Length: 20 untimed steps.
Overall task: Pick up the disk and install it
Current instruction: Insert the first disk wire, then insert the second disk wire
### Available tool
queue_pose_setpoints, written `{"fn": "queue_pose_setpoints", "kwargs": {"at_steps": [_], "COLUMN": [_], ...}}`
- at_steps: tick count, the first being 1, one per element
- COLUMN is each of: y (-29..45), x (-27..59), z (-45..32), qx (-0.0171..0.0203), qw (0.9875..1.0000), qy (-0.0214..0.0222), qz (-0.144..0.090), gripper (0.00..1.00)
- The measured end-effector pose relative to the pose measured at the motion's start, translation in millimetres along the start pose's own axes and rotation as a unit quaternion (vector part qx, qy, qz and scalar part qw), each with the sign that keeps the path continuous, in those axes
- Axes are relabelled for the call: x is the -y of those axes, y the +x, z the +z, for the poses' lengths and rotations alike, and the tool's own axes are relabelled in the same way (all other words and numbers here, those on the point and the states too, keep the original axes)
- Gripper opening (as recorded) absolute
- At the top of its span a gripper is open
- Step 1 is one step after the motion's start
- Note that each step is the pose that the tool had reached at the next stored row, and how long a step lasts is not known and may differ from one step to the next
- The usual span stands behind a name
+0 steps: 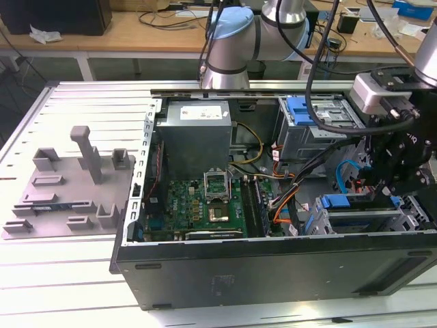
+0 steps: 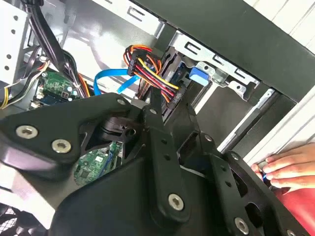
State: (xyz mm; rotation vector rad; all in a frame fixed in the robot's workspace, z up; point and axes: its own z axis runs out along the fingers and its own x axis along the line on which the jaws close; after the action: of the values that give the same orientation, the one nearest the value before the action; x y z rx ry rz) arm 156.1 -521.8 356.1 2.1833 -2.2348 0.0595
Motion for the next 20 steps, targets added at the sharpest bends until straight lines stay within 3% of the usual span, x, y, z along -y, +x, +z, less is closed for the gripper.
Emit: {"fn": "queue_pose_setpoints", "kwargs": {"at_steps": [1, 9, 20], "y": [-9.7, -16.5, -33.4], "x": [-0.1, -0.2, -0.4], "z": [-8.2, -12.3, -22.3], "qx": [-0.0075, -0.0119, -0.0229], "qw": [1.0, 0.9999, 0.9997], "qy": [0.0002, 0.0003, 0.0006], "qz": [0.0, 0.0, 0.0], "gripper": [0.36, 0.36, 0.36]}}
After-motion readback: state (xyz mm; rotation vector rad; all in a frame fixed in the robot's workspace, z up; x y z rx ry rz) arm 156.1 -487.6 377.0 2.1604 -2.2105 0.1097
